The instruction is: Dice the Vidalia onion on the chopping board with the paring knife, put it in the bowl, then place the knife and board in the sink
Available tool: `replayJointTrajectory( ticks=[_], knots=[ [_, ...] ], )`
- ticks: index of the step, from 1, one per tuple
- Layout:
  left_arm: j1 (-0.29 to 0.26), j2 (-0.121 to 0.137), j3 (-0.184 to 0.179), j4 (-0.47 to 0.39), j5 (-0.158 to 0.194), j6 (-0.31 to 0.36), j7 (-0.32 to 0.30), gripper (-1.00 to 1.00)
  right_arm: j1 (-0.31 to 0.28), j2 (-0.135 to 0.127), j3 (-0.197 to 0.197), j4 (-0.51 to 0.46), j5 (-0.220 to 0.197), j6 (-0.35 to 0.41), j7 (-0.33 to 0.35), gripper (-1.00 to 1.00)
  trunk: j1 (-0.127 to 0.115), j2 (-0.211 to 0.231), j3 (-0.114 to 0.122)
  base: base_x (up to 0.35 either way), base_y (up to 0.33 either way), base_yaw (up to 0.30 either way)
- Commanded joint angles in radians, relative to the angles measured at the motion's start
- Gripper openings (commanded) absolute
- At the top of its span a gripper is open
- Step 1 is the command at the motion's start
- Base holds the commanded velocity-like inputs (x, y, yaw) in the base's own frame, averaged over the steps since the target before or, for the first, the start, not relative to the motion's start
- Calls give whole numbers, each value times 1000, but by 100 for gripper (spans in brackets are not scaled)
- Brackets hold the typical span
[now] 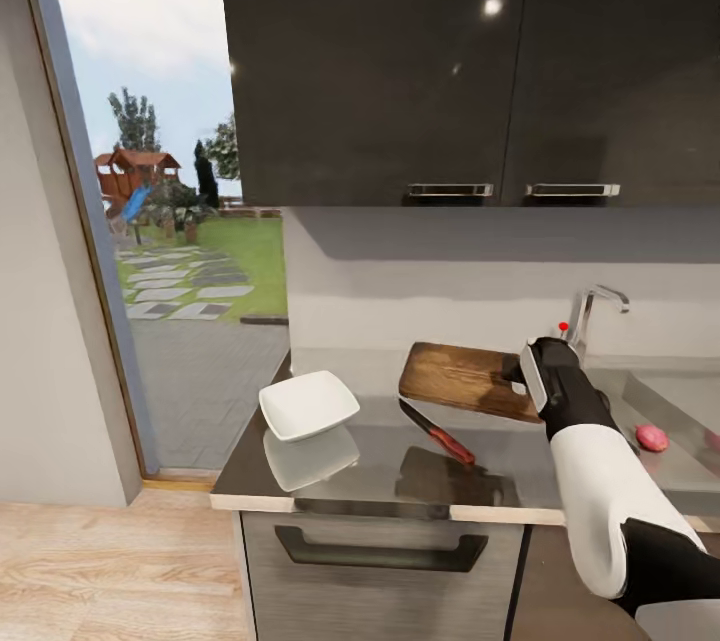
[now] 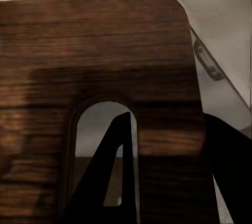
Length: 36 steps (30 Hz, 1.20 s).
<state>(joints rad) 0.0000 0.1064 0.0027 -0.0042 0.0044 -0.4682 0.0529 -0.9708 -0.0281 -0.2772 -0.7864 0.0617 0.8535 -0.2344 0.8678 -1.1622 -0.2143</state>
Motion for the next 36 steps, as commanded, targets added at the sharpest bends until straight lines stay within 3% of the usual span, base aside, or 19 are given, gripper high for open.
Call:
replayJointTrajectory(
  ticks=[1, 6, 17, 25, 29, 36],
  knots=[
    [0, 0, 0, 0, 0, -3, 2, 100, -1, -6, 22, 1, 5, 6, 7, -100, 0, -1, -1, 0, 0, 0],
    [0, -1, 0, 0, 0, -3, 2, 100, -1, -21, 103, 5, 5, 9, 60, -100, 0, -1, -1, 0, 0, 0],
    [0, -1, -1, 0, 0, -3, 2, 100, -1, -61, 139, 35, 7, 21, 280, -100, 0, -1, -1, 0, 0, 0],
    [0, -1, 0, 0, 0, -3, 2, 100, -1, -97, 240, 59, 7, 21, 413, -100, 0, -1, -1, 0, 0, 0],
    [0, -1, 0, 0, 0, -3, 2, 100, -1, -125, 256, 72, 7, 21, 460, -100, 0, -1, -1, 0, 0, 0],
    [0, -1, 0, 0, 0, -3, 2, 100, -1, -141, 260, 75, 7, 21, 471, -100, 0, -1, -1, 0, 0, 0]
  ],
)
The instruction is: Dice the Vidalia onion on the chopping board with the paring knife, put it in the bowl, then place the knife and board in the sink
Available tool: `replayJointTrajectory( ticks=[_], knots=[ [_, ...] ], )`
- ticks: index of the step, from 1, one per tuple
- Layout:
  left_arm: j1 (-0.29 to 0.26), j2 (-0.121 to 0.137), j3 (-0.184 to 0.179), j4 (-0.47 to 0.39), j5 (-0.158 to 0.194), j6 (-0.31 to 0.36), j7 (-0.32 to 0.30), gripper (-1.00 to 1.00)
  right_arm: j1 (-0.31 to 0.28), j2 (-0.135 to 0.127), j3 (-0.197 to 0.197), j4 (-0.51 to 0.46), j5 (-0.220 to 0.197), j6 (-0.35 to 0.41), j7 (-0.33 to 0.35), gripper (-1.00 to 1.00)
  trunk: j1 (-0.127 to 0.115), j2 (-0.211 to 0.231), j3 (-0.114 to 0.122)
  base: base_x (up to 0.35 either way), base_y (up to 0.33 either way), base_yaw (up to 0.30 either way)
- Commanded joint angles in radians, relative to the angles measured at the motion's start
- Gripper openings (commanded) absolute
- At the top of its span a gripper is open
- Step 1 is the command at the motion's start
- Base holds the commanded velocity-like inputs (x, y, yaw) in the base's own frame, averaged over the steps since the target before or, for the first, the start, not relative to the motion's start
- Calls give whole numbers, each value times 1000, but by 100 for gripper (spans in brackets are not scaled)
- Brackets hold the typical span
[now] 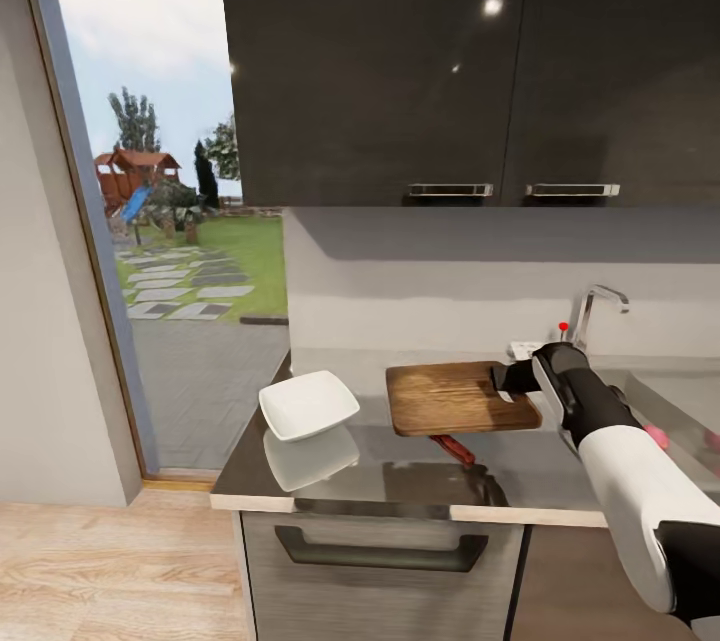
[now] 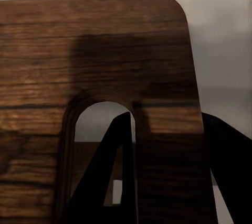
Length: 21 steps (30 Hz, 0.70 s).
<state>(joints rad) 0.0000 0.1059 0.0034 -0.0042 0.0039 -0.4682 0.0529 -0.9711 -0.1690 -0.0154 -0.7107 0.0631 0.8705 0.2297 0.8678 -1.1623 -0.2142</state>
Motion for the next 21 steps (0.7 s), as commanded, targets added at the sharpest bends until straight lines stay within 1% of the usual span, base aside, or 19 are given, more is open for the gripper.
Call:
replayJointTrajectory(
  ticks=[1, 14, 21],
  knots=[
    [0, 0, 0, 0, 0, -3, 2, 100, -1, 0, -1, -1, 6, 4, 7, -100, 0, -1, -1, 0, 0, 0],
    [0, -1, -2, 0, 0, -3, 5, 100, -1, -1, 2, 1, 6, 5, 8, -100, 0, -1, -1, 0, -7, 0],
    [0, -2, -2, 0, 0, -3, 5, 100, -1, -1, 2, 29, 7, 5, 7, -100, 0, -1, -1, 0, -132, 0]
  ],
)
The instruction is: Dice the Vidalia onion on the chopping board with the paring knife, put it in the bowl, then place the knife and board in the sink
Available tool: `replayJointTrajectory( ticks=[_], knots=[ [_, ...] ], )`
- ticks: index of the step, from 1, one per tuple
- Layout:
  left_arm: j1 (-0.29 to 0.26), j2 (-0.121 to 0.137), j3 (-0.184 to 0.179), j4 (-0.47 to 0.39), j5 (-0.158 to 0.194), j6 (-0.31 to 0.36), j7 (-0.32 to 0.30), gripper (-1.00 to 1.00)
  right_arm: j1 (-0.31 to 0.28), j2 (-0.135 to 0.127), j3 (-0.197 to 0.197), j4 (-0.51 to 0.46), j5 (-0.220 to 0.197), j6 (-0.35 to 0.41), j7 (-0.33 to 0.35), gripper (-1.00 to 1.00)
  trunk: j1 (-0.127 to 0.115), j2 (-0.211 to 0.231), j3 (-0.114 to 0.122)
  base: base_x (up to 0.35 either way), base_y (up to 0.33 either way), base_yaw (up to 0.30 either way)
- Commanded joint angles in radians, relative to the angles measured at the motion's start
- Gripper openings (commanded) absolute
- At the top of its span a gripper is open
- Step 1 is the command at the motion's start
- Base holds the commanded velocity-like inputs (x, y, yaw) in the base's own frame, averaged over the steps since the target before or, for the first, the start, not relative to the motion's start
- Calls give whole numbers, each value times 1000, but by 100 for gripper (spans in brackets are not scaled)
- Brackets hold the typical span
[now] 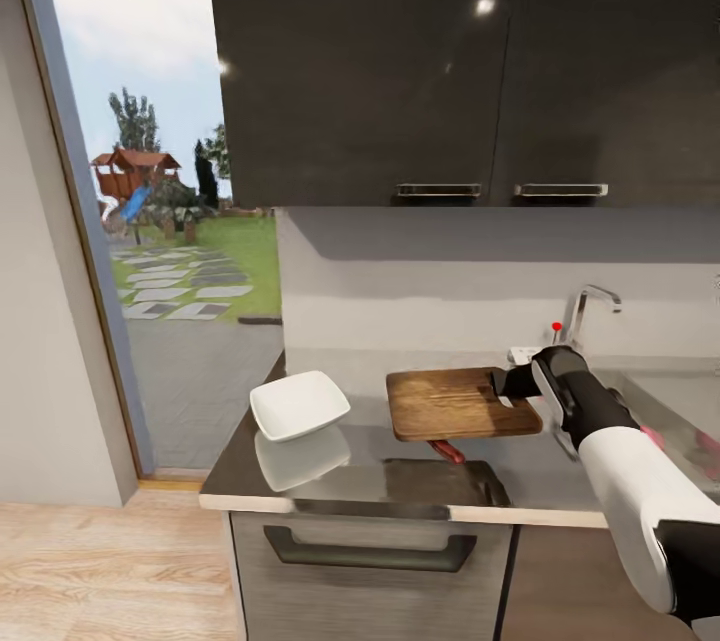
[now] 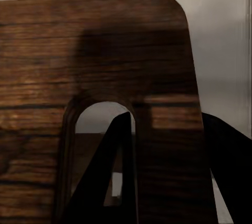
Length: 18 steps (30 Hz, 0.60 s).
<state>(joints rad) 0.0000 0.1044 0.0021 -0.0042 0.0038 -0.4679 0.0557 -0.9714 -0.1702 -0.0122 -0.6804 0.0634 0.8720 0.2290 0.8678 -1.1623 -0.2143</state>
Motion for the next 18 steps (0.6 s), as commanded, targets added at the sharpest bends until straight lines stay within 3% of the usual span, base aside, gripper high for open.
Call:
replayJointTrajectory(
  ticks=[1, 14, 18],
  knots=[
    [0, 0, -1, 0, 0, -3, 3, 100, -1, 0, -2, 3, 7, 4, 7, -100, 0, -1, -1, 0, -254, 0],
    [0, 0, -1, 0, -1, -3, 3, 100, 0, 0, -2, 25, 9, 3, 6, -100, 0, -1, -1, 0, -299, 0],
    [0, 0, -1, -1, 0, -3, 3, 100, -1, 0, -2, 26, 9, 3, 6, -100, 0, -1, -1, 0, -163, 0]
  ],
)
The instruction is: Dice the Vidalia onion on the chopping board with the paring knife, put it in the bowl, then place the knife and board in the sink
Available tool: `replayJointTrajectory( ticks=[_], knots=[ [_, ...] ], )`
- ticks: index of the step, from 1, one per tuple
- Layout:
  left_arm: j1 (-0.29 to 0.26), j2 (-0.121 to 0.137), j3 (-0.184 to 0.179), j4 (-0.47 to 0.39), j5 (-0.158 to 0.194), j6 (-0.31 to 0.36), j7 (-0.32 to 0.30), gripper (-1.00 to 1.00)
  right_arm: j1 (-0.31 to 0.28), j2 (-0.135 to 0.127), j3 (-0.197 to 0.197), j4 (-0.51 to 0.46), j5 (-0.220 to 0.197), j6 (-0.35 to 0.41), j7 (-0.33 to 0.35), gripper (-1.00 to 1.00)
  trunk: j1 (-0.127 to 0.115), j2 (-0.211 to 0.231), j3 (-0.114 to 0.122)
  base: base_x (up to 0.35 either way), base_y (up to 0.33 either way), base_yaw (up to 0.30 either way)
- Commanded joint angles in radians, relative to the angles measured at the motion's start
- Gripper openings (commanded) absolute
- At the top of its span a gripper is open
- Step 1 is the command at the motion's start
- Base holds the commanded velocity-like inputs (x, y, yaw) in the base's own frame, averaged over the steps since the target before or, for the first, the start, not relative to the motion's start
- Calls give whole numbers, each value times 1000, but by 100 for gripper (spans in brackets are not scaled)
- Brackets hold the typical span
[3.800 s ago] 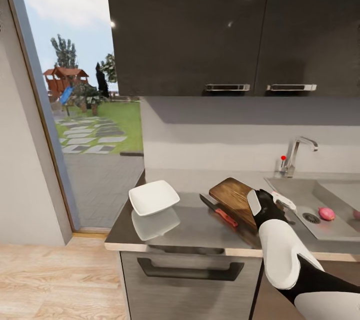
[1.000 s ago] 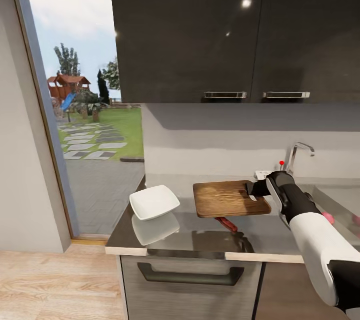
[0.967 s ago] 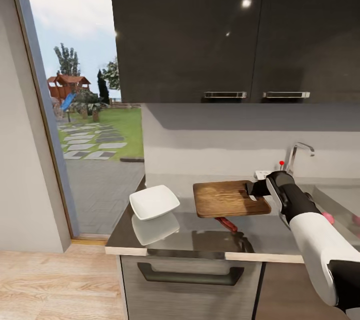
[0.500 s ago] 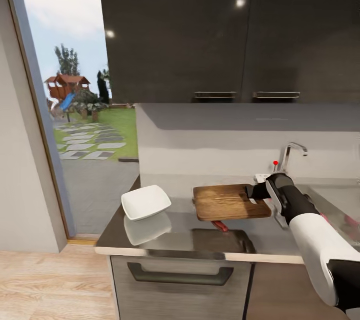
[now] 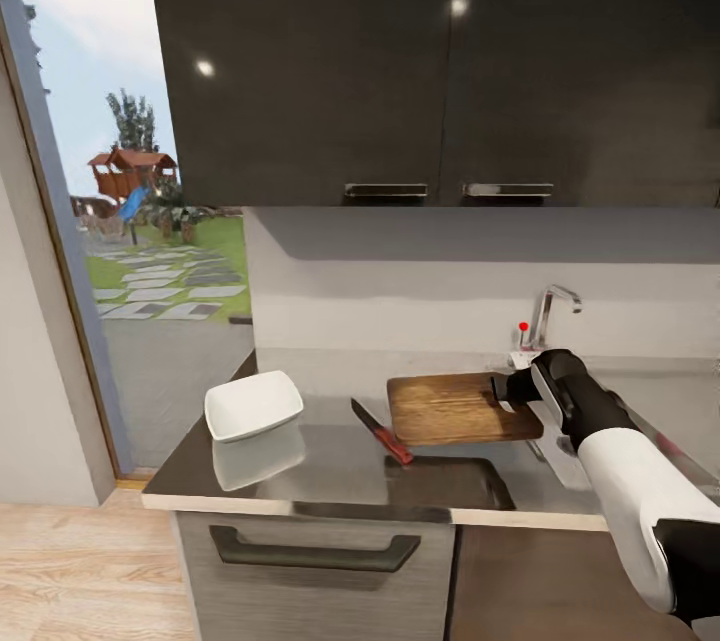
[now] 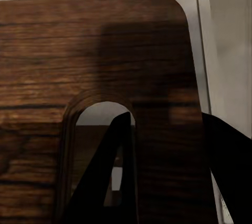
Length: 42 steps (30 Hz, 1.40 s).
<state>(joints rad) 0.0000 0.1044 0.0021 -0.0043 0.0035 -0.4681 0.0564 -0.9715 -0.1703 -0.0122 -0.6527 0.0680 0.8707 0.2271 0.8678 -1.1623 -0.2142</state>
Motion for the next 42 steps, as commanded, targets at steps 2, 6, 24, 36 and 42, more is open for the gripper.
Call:
replayJointTrajectory(
  ticks=[2, 6, 24, 36, 42],
  knots=[
    [0, 0, -1, 0, 0, -3, 2, 100, 0, 0, -2, 1, 4, 4, 8, -100, 0, -1, -1, 0, -52, 0],
    [0, 0, -1, 0, 0, -3, 2, 100, -1, 1, -2, 10, 4, 4, 7, -100, 0, -1, -1, 1, -18, 0],
    [0, 0, -1, 0, 0, -3, 2, 100, 0, 2, -3, 27, 4, 1, 6, -100, 0, -1, -1, 109, 72, 0],
    [0, 0, -1, 0, 0, -3, 2, 100, 0, 2, -3, 41, 4, -2, 6, -100, 0, -1, -1, 81, 26, 0],
    [0, 0, -1, 0, 0, -3, 2, 100, 0, 0, -3, 42, 4, -2, 6, -100, 0, -1, -1, 5, 1, 0]
  ],
)
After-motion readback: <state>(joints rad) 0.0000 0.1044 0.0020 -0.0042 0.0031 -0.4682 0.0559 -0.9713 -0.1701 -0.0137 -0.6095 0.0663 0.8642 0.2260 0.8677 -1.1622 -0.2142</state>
